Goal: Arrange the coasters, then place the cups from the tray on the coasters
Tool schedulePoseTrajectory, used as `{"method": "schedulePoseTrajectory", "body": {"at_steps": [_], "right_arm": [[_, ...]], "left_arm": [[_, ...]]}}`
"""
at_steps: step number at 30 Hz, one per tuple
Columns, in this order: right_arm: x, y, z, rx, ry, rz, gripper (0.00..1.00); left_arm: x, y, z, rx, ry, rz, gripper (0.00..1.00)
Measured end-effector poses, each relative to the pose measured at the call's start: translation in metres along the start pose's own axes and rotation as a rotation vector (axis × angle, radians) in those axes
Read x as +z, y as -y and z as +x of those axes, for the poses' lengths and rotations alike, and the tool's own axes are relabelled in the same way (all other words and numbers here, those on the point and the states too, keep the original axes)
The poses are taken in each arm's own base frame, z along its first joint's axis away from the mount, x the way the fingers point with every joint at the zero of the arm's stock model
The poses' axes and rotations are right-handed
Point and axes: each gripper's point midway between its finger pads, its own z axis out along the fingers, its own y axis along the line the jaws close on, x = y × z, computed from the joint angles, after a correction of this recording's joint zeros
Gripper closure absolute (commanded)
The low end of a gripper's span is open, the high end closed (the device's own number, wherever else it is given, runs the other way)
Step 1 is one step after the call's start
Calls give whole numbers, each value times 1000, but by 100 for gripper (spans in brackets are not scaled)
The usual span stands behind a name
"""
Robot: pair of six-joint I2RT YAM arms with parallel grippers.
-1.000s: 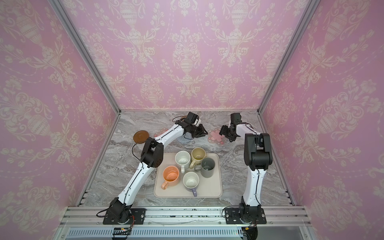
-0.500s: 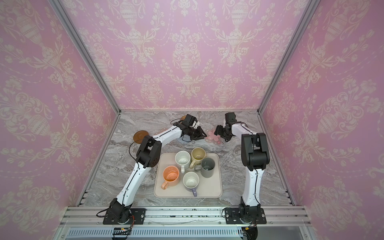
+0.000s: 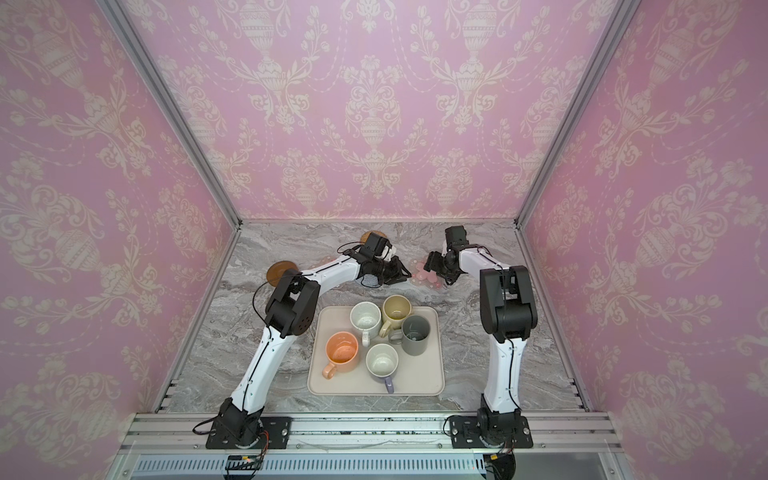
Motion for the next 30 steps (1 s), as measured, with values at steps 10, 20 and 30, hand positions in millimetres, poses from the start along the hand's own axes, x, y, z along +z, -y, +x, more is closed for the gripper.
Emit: {"method": "schedulePoseTrajectory", "body": {"at_steps": [10,20,30], "right_arm": [[-12,10,-1,11,8,33,29],[-18,36,0,59,8,58,28],[-13,27,2,72,13,10,29]], "left_arm": [[-2,20,-24,35,29,-27,68],[9,9,-28,22,9,-68,68],[11,8,-27,19,4,-68,67]]}}
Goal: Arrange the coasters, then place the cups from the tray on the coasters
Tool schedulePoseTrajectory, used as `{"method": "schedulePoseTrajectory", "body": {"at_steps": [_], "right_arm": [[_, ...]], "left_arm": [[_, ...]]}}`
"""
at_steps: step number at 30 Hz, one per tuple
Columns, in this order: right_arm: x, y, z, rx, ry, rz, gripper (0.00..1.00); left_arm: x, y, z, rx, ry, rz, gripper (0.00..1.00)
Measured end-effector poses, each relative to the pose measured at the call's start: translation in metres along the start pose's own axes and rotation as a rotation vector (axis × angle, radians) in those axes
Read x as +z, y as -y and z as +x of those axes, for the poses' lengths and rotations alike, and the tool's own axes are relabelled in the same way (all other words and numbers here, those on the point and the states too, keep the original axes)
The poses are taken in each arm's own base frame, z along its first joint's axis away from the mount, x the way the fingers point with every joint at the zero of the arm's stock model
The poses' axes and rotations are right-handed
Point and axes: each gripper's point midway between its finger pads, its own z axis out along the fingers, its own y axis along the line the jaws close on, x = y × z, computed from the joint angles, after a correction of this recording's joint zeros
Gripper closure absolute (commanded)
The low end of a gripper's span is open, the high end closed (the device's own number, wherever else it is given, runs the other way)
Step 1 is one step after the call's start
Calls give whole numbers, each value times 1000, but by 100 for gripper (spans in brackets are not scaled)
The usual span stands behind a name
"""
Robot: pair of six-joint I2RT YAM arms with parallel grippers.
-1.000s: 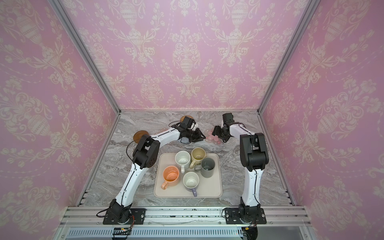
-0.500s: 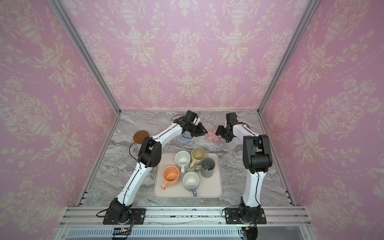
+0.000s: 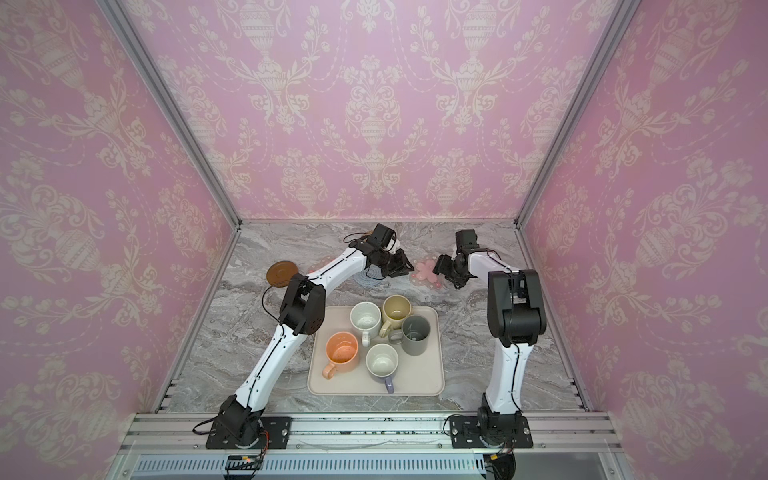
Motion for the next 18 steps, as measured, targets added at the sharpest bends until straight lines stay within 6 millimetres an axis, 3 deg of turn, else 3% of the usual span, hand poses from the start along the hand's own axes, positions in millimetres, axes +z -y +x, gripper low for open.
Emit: {"method": "schedulePoseTrajectory", "body": {"at_steps": [9,18], "right_arm": [[9,-19,7,-14,2,-37,29],[11,-23,9,-19,12,-40,29]], "left_arm": [[6,4,0,10,-9,35,68],[0,-2,14,15,-7,61,68]]}}
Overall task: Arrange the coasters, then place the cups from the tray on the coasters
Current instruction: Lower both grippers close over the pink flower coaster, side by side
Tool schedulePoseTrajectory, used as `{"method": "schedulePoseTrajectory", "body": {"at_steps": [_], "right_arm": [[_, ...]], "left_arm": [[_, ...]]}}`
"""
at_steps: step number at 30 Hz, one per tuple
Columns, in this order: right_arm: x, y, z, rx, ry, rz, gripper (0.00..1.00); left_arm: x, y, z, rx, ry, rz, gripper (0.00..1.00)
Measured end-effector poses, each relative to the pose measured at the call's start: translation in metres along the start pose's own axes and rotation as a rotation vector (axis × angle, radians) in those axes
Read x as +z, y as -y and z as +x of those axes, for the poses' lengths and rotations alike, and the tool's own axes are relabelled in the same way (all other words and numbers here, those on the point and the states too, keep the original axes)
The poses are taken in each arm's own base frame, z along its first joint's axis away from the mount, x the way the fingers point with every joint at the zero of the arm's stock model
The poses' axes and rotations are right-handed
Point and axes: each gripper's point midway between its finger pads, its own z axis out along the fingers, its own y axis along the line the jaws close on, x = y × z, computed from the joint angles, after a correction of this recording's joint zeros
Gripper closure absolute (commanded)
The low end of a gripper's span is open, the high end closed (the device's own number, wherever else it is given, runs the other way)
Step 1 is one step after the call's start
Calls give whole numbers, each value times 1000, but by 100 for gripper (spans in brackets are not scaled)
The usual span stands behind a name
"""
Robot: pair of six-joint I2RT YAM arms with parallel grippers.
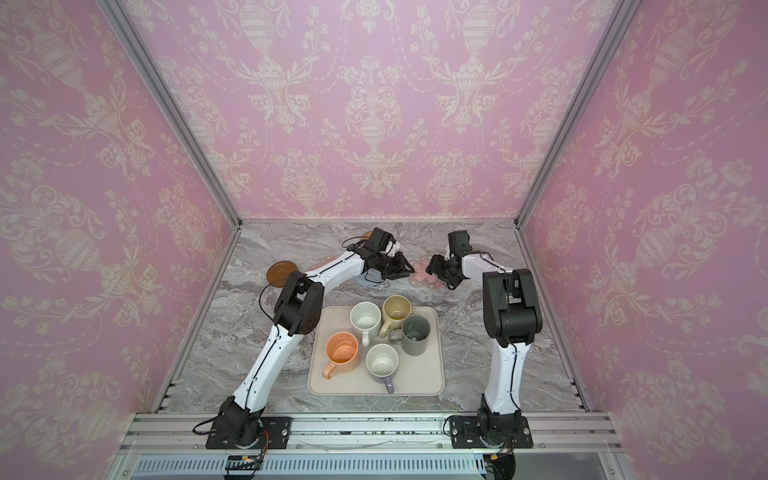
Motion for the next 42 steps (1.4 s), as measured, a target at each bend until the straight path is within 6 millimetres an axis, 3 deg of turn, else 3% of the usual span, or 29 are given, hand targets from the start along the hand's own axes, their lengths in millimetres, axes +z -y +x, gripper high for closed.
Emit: {"method": "schedulePoseTrajectory", "body": {"at_steps": [19,34,42], "right_arm": [[4,-9,4,-34,28,-4,30],[6,-12,6,-47,46,25,30],[10,-35,23,-82,16,-10,30]], "left_arm": [[-10,-5,15,-26,10,15,68],[-10,-6,15,-33,21,1,68],[-20,-13,16,-55,34,-48,68]]}}
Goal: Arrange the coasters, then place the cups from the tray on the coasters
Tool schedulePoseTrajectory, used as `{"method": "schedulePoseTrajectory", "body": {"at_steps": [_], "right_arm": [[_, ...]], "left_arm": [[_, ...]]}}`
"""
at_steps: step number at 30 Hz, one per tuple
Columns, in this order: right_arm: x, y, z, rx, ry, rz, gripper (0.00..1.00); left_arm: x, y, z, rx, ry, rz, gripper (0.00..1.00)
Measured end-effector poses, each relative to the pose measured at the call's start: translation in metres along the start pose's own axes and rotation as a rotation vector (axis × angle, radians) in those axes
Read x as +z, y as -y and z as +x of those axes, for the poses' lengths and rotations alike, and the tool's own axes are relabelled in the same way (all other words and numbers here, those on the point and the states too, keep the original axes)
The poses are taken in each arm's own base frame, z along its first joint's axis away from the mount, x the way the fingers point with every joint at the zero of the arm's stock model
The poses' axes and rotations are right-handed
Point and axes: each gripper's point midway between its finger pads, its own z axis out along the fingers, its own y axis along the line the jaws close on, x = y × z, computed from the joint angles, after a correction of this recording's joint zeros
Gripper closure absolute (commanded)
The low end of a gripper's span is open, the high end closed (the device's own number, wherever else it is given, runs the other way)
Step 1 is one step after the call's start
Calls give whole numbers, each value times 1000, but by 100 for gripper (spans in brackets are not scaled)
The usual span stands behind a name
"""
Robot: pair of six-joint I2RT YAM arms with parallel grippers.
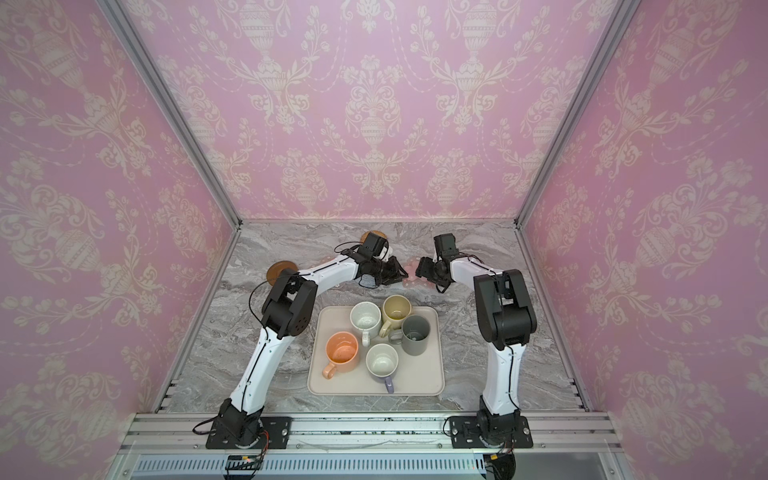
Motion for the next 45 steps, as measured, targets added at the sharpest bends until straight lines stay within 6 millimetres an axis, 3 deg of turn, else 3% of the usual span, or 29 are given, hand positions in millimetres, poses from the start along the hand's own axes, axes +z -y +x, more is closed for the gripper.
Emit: {"method": "schedulePoseTrajectory", "body": {"at_steps": [5,26,45], "right_arm": [[1,-7,5,2,-10,-12,30],[-7,1,16,-56,-106,59,29],[0,-4,5,-82,-134,66,28]], "left_arm": [[-3,-3,1,-9,0,-12,68],[-8,-7,-3,-2,3,-33,66],[-14,-10,-11,1,24,-85,66]]}}
